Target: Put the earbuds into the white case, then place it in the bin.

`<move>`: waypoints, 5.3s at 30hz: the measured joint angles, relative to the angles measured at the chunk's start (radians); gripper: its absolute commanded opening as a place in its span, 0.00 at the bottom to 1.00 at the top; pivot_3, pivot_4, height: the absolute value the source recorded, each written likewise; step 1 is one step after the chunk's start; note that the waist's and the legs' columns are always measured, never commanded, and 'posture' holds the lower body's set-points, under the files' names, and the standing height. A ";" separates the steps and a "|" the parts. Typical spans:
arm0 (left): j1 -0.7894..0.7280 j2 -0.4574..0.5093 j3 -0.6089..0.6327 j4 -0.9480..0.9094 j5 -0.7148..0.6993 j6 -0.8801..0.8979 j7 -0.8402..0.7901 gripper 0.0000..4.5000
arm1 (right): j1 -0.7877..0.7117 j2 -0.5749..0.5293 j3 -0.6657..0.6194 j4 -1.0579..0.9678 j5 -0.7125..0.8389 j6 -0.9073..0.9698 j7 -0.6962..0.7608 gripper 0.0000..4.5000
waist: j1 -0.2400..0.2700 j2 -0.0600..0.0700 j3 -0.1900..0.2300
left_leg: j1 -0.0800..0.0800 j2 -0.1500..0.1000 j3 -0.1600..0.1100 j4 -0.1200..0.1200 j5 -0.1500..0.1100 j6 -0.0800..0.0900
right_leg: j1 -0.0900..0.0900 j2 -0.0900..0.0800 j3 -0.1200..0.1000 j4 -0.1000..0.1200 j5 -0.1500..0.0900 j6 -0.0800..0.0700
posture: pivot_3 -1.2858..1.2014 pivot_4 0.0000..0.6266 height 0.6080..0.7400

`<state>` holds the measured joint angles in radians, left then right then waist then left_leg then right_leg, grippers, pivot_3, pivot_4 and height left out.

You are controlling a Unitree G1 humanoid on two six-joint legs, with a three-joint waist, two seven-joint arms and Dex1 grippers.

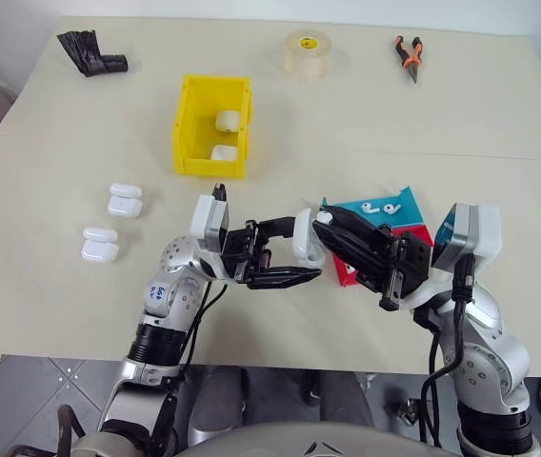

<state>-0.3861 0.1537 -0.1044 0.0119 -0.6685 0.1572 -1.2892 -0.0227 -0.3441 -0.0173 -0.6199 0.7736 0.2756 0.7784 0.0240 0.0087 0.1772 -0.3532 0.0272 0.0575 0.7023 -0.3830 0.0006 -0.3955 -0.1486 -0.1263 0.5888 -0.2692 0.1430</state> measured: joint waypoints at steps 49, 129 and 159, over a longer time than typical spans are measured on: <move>0.089 0.029 0.067 0.006 0.084 -0.209 0.058 0.62 | -0.305 -0.547 -0.177 0.716 -0.316 -0.200 0.477 1.00 | -0.010 0.001 0.001 | 0.002 0.001 0.006 -0.001 0.000 0.000 | -0.001 0.000 0.003 -0.001 0.001 0.001 | 0.52 0.24 1.00; 0.036 -0.028 0.046 0.058 0.075 -0.241 0.089 0.62 | -0.584 -0.376 -0.162 0.696 -0.207 0.310 0.541 0.11 | -0.019 0.003 0.002 | -0.002 0.001 0.004 0.001 0.000 0.000 | -0.002 0.000 0.001 0.000 0.001 0.001 | 0.52 0.24 1.00; -0.004 -0.053 0.047 0.074 0.072 -0.186 0.076 0.62 | -0.276 -0.134 -0.181 0.150 0.546 0.677 -0.112 0.11 | 0.000 0.003 0.002 | -0.002 0.000 0.004 0.001 -0.001 0.001 | -0.002 0.000 0.001 -0.001 0.001 0.001 | 0.52 0.24 1.00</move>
<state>-0.3898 0.1008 -0.0577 0.0864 -0.5969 -0.0291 -1.2135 -0.2987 -0.4778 -0.1986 -0.4700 1.3198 0.9523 0.6669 0.0240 0.0116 0.1790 -0.3547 0.0275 0.0615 0.7031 -0.3836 0.0013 -0.3979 -0.1489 -0.1249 0.5882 -0.2679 0.1439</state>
